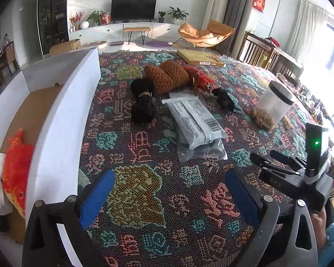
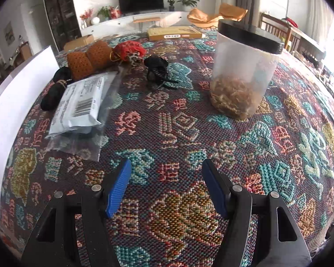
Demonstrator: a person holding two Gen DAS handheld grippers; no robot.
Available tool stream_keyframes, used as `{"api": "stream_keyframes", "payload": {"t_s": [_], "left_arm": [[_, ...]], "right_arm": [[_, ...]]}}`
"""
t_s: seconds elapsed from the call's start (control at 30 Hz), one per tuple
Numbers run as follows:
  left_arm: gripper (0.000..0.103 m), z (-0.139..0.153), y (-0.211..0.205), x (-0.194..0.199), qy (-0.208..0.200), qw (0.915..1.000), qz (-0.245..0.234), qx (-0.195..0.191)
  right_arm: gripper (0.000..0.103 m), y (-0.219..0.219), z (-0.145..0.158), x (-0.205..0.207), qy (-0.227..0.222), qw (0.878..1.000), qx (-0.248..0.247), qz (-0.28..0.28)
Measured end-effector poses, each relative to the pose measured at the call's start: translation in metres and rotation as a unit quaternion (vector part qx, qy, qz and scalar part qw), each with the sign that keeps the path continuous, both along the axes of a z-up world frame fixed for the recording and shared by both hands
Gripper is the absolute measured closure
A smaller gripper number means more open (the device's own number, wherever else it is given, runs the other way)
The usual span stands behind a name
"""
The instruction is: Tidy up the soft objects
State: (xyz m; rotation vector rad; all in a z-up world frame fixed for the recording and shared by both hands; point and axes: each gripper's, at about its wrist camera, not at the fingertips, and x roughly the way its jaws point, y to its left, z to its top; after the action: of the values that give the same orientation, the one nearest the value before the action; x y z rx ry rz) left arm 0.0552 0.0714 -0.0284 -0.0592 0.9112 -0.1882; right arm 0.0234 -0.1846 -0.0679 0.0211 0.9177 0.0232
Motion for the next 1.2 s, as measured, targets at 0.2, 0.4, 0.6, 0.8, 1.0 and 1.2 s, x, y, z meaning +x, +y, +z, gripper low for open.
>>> {"api": "stream_keyframes", "payload": {"t_s": [0.2,0.4,0.6,0.8,1.0,1.2], "left_arm": [[0.004,-0.055,-0.006,0.026,0.004,0.9983,0.021,0.055],[0.002,-0.077,0.002,0.049,0.014,0.9965,0.036,0.074],[0.0,-0.079,0.007,0.051,0.013,0.9972,0.041,0.061],[0.0,-0.079,0.007,0.051,0.013,0.9972,0.041,0.062],[0.0,-0.079,0.007,0.051,0.013,0.9972,0.041,0.061],[0.0,-0.079,0.007,0.051,0.013,0.9972,0.041,0.062]], "right_arm": [[0.032,-0.013,-0.008,0.004,-0.001,1.0,0.011,-0.025],[0.024,-0.002,-0.009,0.002,-0.003,1.0,-0.015,-0.022],[0.02,-0.002,-0.009,-0.001,-0.003,1.0,-0.014,-0.022],[0.019,0.001,-0.01,0.0,-0.002,1.0,-0.016,-0.021],[0.019,0.001,-0.01,0.0,-0.002,1.0,-0.015,-0.021],[0.019,0.001,-0.01,0.0,-0.002,1.0,-0.015,-0.021]]}}
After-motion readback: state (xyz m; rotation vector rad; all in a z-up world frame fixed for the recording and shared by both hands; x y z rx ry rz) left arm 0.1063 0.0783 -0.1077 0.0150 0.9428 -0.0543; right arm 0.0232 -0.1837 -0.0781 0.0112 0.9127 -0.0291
